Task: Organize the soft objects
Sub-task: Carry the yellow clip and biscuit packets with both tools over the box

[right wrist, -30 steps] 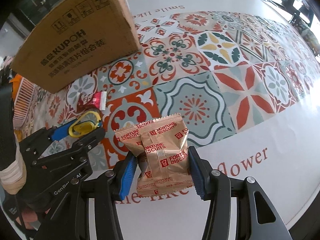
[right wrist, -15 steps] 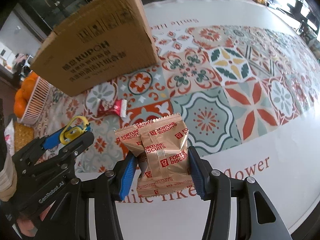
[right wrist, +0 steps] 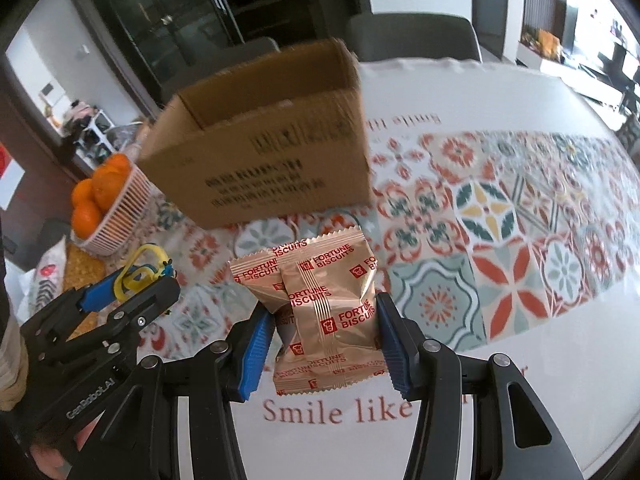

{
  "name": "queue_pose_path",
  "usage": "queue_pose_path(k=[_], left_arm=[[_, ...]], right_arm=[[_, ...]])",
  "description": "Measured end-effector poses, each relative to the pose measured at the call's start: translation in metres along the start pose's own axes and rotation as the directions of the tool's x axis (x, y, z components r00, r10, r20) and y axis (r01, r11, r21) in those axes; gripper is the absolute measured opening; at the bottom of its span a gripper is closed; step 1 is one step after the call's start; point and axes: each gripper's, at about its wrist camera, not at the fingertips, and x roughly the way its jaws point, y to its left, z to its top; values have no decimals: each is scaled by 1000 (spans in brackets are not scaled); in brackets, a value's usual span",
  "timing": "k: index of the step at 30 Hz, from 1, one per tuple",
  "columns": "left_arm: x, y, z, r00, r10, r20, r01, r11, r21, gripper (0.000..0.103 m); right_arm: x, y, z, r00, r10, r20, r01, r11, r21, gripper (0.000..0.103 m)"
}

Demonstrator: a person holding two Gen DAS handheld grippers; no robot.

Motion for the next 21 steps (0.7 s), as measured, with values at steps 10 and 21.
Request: queue_pose_path(k=[10, 21], left_arm=[[-42, 10, 23, 993, 33, 114, -31, 999, -25, 54], [-67, 16, 56, 978, 50, 201, -45, 998, -33, 54]], right_arm=[[-25, 26, 29, 994, 61, 89, -54, 996, -71, 51], [-48, 41, 68, 980, 105, 171, -85, 989, -119, 51]])
